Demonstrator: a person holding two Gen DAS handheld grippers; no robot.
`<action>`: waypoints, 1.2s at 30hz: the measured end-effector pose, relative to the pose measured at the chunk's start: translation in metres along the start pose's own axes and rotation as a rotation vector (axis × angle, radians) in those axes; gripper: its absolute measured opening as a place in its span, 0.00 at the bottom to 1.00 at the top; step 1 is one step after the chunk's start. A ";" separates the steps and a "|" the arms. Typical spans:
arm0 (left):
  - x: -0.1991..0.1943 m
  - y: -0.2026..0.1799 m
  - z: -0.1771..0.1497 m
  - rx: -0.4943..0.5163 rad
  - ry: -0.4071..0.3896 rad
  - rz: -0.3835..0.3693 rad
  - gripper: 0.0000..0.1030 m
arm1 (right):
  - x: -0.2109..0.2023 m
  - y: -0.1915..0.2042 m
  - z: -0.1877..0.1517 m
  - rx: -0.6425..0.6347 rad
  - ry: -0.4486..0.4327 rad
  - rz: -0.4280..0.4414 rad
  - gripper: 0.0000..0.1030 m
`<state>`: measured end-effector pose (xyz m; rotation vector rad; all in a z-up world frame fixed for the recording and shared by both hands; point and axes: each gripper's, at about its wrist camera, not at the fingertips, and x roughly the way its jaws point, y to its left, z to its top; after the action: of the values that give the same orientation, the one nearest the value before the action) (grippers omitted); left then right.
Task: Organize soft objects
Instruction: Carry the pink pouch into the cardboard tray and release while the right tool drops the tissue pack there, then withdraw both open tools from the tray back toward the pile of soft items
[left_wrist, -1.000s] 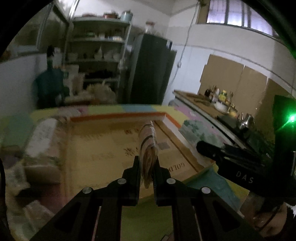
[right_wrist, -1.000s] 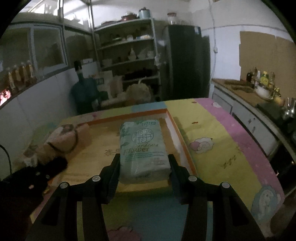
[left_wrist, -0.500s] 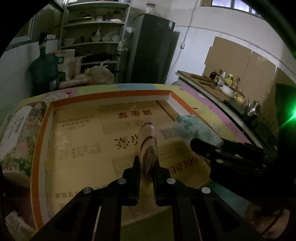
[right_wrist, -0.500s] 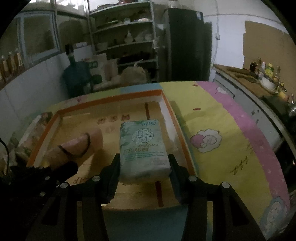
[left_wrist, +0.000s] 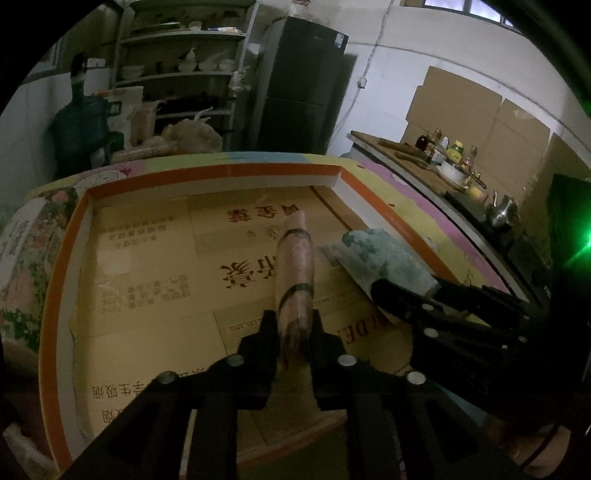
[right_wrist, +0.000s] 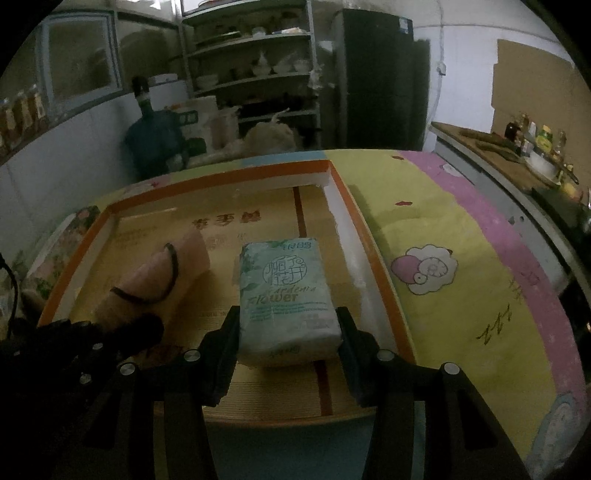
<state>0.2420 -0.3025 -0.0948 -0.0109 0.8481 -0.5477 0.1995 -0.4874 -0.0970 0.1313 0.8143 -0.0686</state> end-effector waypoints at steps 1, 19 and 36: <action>-0.001 -0.001 0.000 0.003 -0.003 0.000 0.34 | 0.000 0.000 -0.001 0.001 -0.002 0.001 0.51; -0.041 -0.007 -0.009 0.064 -0.126 -0.008 0.70 | -0.025 0.003 -0.005 -0.023 -0.050 -0.020 0.63; -0.128 0.017 -0.027 0.116 -0.331 0.051 0.71 | -0.096 0.045 -0.034 -0.039 -0.180 0.000 0.63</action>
<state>0.1628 -0.2234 -0.0258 0.0257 0.4920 -0.5285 0.1140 -0.4364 -0.0463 0.0865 0.6359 -0.0638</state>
